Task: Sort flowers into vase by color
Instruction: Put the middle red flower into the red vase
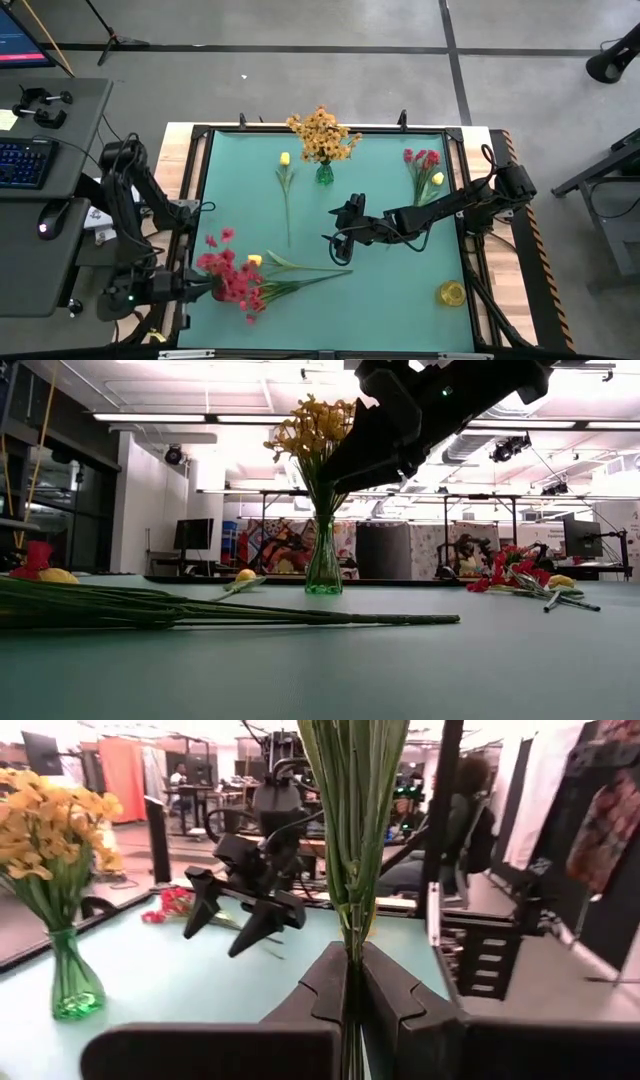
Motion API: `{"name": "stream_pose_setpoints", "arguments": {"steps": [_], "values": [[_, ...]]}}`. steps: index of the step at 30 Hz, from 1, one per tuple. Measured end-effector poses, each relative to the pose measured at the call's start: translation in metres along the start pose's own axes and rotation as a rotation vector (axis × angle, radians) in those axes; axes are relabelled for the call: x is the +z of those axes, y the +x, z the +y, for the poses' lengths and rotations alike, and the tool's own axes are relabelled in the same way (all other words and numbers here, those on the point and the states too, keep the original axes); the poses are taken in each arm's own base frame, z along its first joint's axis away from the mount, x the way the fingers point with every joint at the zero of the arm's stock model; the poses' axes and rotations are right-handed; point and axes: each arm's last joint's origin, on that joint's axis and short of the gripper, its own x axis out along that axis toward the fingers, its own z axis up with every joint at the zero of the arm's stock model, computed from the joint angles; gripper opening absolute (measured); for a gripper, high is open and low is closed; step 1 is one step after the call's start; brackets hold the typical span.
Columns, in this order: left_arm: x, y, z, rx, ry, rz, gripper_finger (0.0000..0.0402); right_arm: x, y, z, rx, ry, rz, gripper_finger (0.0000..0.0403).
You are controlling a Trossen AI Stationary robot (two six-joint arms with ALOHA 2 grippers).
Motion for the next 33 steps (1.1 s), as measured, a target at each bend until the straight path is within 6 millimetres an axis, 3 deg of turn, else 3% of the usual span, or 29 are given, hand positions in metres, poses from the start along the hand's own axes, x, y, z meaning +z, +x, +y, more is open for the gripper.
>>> {"name": "stream_pose_setpoints", "arguments": {"steps": [7, 20, 33], "values": [[-0.007, 0.01, -0.003, 0.04, 0.101, -0.001, 0.0, 0.0, 0.0, 0.0, 0.0, 0.0, 0.0, 0.033], [0.001, 0.01, -0.003, 0.041, 0.101, -0.001, 0.0, 0.0, 0.0, 0.0, 0.0, 0.0, -0.001, 0.033], [-0.014, 0.009, -0.01, 0.005, 0.054, 0.008, 0.0001, 0.0, 0.0, 0.0, 0.0, 0.001, -0.001, 0.033]]}}
